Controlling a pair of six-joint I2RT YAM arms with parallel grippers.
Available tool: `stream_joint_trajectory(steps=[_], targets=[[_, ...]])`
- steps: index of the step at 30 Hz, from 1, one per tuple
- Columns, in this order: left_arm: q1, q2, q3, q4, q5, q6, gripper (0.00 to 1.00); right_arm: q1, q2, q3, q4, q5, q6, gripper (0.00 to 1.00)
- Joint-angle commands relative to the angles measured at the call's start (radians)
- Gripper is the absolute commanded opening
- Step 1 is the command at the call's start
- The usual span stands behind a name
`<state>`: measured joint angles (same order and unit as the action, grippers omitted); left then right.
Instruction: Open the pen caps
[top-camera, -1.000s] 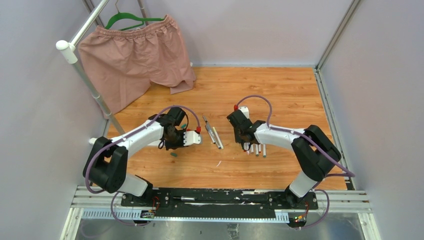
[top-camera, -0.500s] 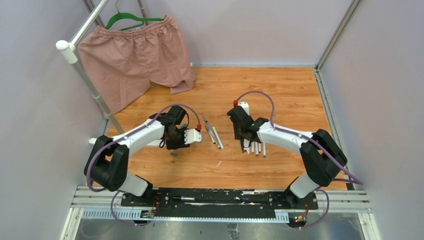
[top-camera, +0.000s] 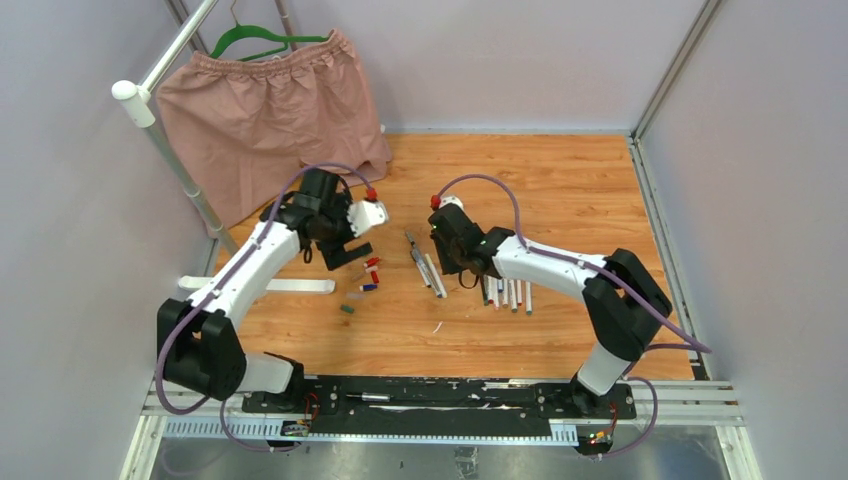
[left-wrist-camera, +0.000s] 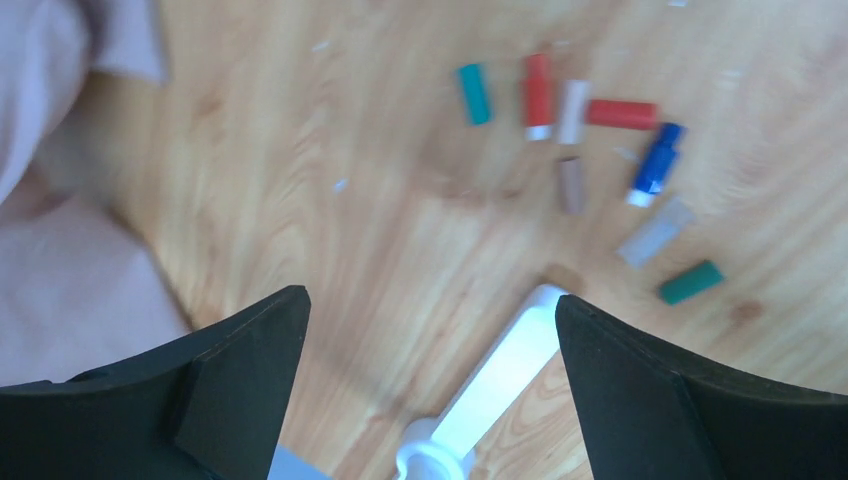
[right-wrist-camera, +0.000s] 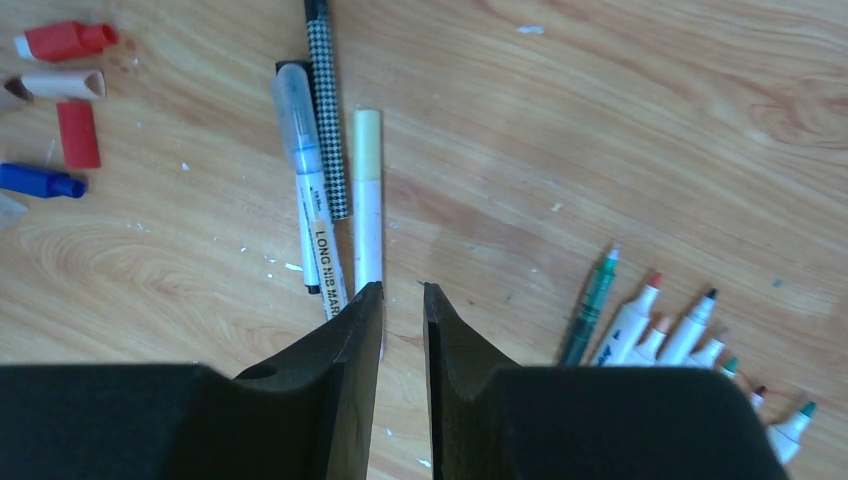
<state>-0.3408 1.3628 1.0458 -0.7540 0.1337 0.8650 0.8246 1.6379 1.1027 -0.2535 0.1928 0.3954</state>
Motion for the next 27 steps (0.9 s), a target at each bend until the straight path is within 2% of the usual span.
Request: stream_joint_trajectory(steps=[1, 7, 17, 27], targets=[[0.121, -0.042, 0.048, -0.009, 0.024, -0.096, 1.00, 0.034, 0.073, 0.028, 0.008, -0.050, -0.023, 0.26], [0.185, -0.103, 0.051, -0.010, 0.072, -0.139, 1.00, 0.054, 0.152, 0.069, 0.016, -0.086, -0.028, 0.26], [0.190, -0.145, 0.067, -0.023, 0.089, -0.146, 1.00, 0.059, 0.207, 0.075, 0.019, -0.069, -0.027, 0.25], [0.191, -0.164, 0.063, -0.044, 0.120, -0.141, 1.00, 0.054, 0.186, 0.050, 0.023, -0.056, -0.048, 0.24]])
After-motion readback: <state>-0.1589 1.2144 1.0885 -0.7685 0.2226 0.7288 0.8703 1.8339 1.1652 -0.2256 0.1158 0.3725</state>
